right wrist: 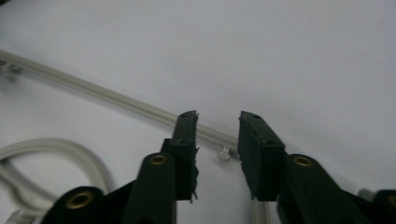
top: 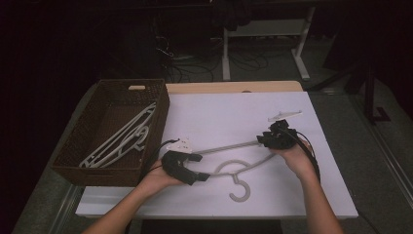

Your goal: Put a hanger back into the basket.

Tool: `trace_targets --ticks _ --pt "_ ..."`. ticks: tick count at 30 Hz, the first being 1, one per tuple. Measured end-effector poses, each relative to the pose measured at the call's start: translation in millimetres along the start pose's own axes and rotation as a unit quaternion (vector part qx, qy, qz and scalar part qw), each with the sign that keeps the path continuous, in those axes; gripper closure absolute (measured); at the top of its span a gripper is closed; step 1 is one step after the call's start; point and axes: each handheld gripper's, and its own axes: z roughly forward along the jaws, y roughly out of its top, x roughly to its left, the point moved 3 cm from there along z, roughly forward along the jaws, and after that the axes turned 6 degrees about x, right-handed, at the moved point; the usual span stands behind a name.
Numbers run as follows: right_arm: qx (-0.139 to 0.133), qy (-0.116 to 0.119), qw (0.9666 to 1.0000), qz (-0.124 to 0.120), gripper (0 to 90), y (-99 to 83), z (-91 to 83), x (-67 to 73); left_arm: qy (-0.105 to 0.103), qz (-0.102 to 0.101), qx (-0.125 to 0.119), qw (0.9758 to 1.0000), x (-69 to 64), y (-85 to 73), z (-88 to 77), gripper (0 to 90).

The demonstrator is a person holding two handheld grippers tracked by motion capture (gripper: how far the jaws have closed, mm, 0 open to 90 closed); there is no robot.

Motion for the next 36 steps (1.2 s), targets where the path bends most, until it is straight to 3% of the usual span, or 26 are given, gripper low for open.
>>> trace_targets --ticks 3,6,16,24,31,36 --pt "0.014 -0.01 0.9998 0.008 82.7 5.7 12.1 -2.3 0.001 0.004 0.001 1.0 -0.7 -1.1 0.2 19.6" --pt "0.029 -0.015 0.9995 0.003 88.7 8.3 21.9 -3.5 0.002 0.002 -0.002 1.0 1.0 -1.6 -1.3 19.4" --pt "0.04 -0.028 0.9987 0.012 88.9 3.2 38.2 -9.5 -0.001 0.004 -0.002 1.0 2.3 -2.3 -0.1 19.3" --pt "0.066 -0.041 0.9969 0.007 89.2 1.2 47.7 -8.0 -0.002 0.013 0.008 0.9999 1.9 -2.4 3.5 20.9" --pt "0.083 -0.056 0.9949 0.004 89.5 4.5 49.7 -4.9 0.002 0.035 0.035 0.9988 4.4 -1.2 13.9 32.2" --pt "0.088 -0.052 0.9947 0.008 89.6 5.4 49.9 -5.9 0.0 0.057 0.064 0.9964 6.0 1.2 24.7 42.4"
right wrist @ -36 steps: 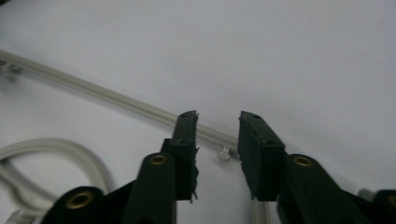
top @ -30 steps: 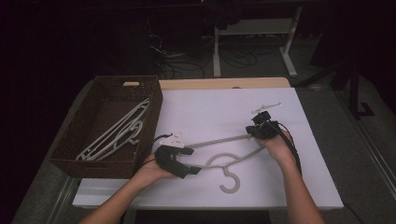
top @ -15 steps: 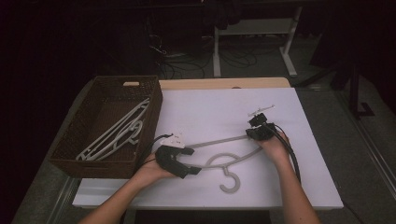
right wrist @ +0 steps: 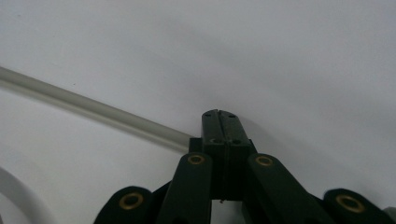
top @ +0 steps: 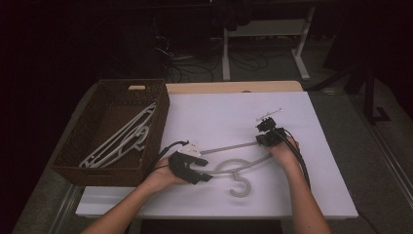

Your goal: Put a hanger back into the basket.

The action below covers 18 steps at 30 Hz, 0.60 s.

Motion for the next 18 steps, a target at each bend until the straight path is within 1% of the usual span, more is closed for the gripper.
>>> trace_targets --ticks 1,2,4,5,6,7,9,13,18 --pt "0.002 0.002 1.0 0.002 89.6 0.3 0.1 -0.8 0.0 0.003 0.004 1.0 0.3 1.0 2.1 46.5" --pt "0.002 0.004 1.0 0.003 89.6 0.3 0.0 -1.1 -0.005 0.009 0.013 0.9999 1.2 3.3 6.0 48.9" --pt "0.001 0.006 1.0 0.004 89.6 0.2 0.0 -1.6 -0.005 0.019 0.024 0.9995 1.4 5.7 9.8 53.6" --pt "0.002 0.006 1.0 0.004 89.6 0.3 0.1 -1.6 -0.005 0.019 0.024 0.9995 1.4 5.7 9.8 55.1" --pt "0.002 0.006 1.0 0.004 89.6 0.3 0.1 -1.6 -0.004 0.022 0.03 0.9993 1.3 6.9 11.5 55.1" --pt "0.003 0.006 1.0 0.003 89.7 0.5 0.0 -1.5 -0.003 0.023 0.035 0.9991 1.0 8.0 13.1 58.3" --pt "0.004 0.006 1.0 0.001 89.7 0.7 0.1 -1.5 -0.003 0.027 0.041 0.9988 1.0 9.5 15.3 61.8" --pt "0.004 0.006 1.0 0.0 89.6 0.8 0.1 -1.4 -0.007 0.029 0.054 0.9981 1.1 10.6 18.7 64.4" --pt "0.004 0.006 1.0 -0.002 89.7 0.8 0.1 -1.5 -0.002 0.034 0.061 0.9975 1.3 12.7 20.3 68.8"
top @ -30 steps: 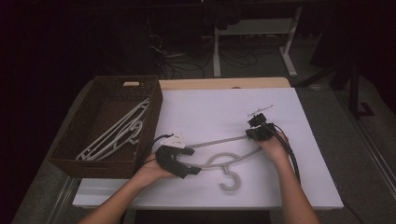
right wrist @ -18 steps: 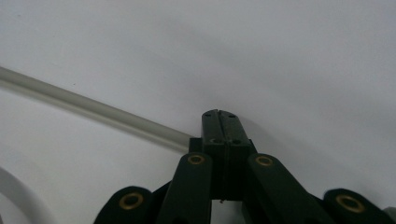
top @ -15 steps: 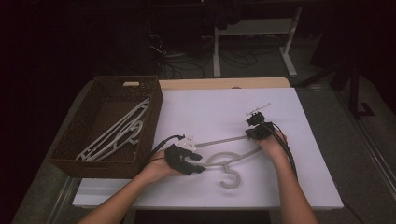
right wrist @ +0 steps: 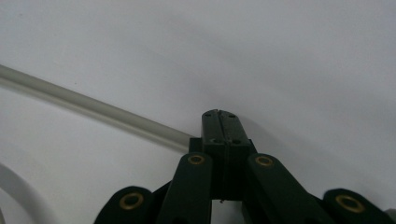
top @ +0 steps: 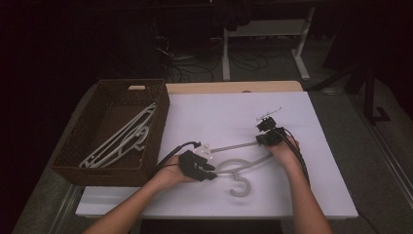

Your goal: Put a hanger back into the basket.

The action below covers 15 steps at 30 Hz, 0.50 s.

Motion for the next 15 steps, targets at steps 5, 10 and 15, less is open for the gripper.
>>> trace_targets --ticks 5,10,15 --pt "0.004 -0.004 1.0 -0.001 89.7 0.7 -0.2 1.3 -0.001 0.003 0.011 0.9999 0.1 2.2 0.5 75.2" --pt "0.008 -0.005 0.9999 -0.009 89.7 0.7 -0.7 2.4 -0.013 0.012 0.017 0.9997 -3.5 3.9 0.9 77.7" --pt "0.012 -0.005 0.9998 -0.017 89.7 0.0 -1.0 3.7 -0.043 0.021 0.02 0.9987 -9.2 6.2 2.6 80.3"
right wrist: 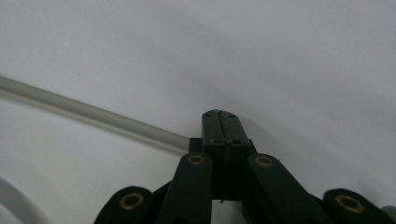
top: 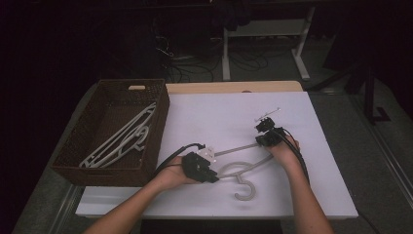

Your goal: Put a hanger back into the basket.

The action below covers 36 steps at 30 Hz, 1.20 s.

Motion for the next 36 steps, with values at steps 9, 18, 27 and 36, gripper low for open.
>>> trace_targets --ticks 9,18,27,36 --pt "0.007 0.004 1.0 -0.004 89.0 -0.7 1.8 -0.5 -0.02 0.009 0.003 0.9998 -7.7 3.7 2.1 81.8" --pt "-0.077 0.043 0.996 0.011 59.5 3.0 -34.4 -3.2 -0.006 -0.03 -0.037 0.9988 0.6 2.5 -14.6 82.0" --pt "-0.14 0.063 0.9879 0.021 47.1 -9.9 -83.1 -10.2 0.013 -0.066 -0.058 0.9961 6.4 2.6 -31.4 81.9" --pt "-0.143 0.061 0.9878 0.012 38.9 -45.0 -99.9 -14.8 0.032 -0.104 -0.066 0.9918 18.1 8.8 -44.2 81.9"
